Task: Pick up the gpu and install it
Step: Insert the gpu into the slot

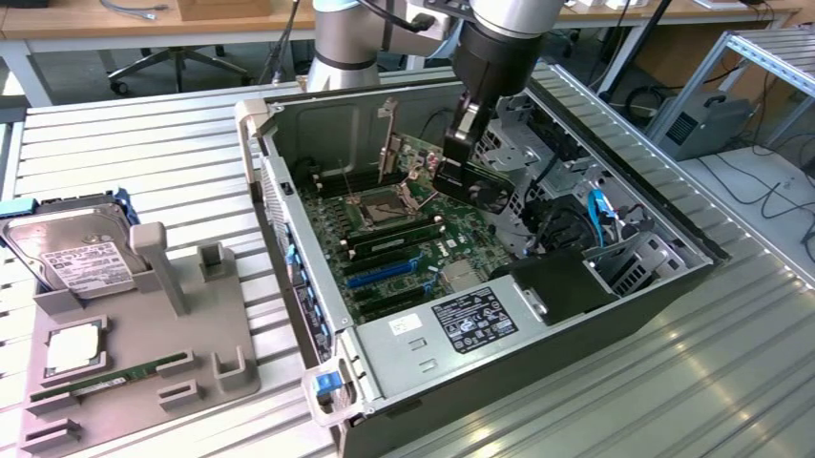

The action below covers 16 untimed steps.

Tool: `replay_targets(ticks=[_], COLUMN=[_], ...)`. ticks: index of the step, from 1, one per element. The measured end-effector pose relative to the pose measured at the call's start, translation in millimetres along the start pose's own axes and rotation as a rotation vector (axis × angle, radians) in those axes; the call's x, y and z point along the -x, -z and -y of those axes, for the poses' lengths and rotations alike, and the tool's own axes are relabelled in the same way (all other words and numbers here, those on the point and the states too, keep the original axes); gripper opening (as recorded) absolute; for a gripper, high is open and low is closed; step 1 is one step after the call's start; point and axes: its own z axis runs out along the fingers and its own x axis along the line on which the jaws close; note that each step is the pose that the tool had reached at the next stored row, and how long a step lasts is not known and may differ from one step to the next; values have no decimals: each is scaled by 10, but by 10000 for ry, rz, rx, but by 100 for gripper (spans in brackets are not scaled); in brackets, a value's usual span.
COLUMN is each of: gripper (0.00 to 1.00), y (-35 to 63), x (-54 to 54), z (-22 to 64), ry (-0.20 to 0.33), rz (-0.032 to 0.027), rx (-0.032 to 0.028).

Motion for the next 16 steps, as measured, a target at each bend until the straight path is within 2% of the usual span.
replay_targets(ticks=[16], gripper=[27], y=[0], x=[0], z=[0], ry=[241], rz=[-8], rx=[6])
